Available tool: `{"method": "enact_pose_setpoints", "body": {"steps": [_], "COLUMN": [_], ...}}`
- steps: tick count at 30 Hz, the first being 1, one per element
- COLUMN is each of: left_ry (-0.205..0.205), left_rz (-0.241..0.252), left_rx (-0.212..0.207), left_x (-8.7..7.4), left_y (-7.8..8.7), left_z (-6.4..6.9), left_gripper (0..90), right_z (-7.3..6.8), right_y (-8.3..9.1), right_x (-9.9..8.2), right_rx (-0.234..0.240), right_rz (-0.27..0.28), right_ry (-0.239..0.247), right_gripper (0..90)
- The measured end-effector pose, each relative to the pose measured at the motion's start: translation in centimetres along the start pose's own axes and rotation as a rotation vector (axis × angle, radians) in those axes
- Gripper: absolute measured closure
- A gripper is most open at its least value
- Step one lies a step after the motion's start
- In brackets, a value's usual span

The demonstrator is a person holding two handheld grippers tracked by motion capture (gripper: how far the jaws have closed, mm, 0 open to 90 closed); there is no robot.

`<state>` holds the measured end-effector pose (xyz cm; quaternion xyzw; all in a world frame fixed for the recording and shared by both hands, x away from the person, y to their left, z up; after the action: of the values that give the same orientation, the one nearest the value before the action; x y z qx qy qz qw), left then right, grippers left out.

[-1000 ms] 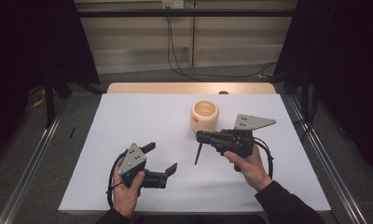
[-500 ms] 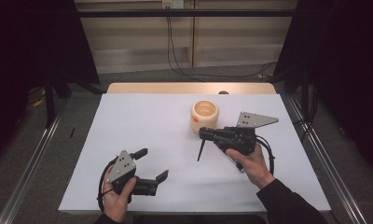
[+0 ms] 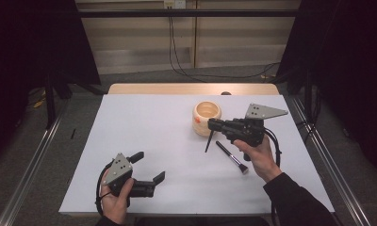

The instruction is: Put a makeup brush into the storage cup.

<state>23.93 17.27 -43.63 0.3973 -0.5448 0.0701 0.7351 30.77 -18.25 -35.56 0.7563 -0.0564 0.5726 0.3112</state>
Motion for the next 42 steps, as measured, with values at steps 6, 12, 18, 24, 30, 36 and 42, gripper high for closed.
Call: {"method": "enact_pose_setpoints", "body": {"steps": [6,12,18,24,30,36,42], "left_ry": [-0.019,-0.017,-0.023,-0.036,-0.024,-0.019,-0.028], "left_rz": [0.000,0.016,0.011,-0.005,-0.009,-0.004,-0.010], "left_rx": [0.011,0.017,0.014,0.009,0.010,0.012,0.014], "left_x": [-0.2,-0.1,-0.1,-0.1,-0.2,-0.1,-0.2], "left_y": [0.2,0.3,0.3,0.3,0.3,0.4,0.4], "left_z": [0.3,0.5,0.5,0.3,-0.2,-0.4,-0.6], "left_gripper": [1.3,1.0,0.8,0.8,0.9,1.1,1.0], "right_z": [0.8,1.1,2.0,3.3,4.1,4.7,5.5], "right_y": [0.1,0.1,0.3,0.1,-0.2,-0.5,-0.8], "right_x": [0.7,1.7,3.0,4.0,3.9,3.9,4.6], "right_rx": [-0.041,-0.054,-0.090,-0.124,-0.150,-0.173,-0.189], "right_rz": [0.032,0.048,0.043,0.037,0.032,0.067,0.058], "right_ry": [-0.010,0.003,0.009,0.008,-0.014,-0.019,-0.009], "right_gripper": [85.0,85.0,85.0,85.0,85.0,85.0,85.0]}}
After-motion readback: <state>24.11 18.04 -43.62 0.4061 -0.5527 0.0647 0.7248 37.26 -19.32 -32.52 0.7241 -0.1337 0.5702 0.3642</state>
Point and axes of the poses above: each handheld gripper's, and its own axes: y roughly backward along the jaws, x roughly out of its top, z roughly to its right, the point moved 1 cm from there along -y, roughly forward along the jaws, and after that the axes turned 14 degrees about -z, right-handed, at the moved point
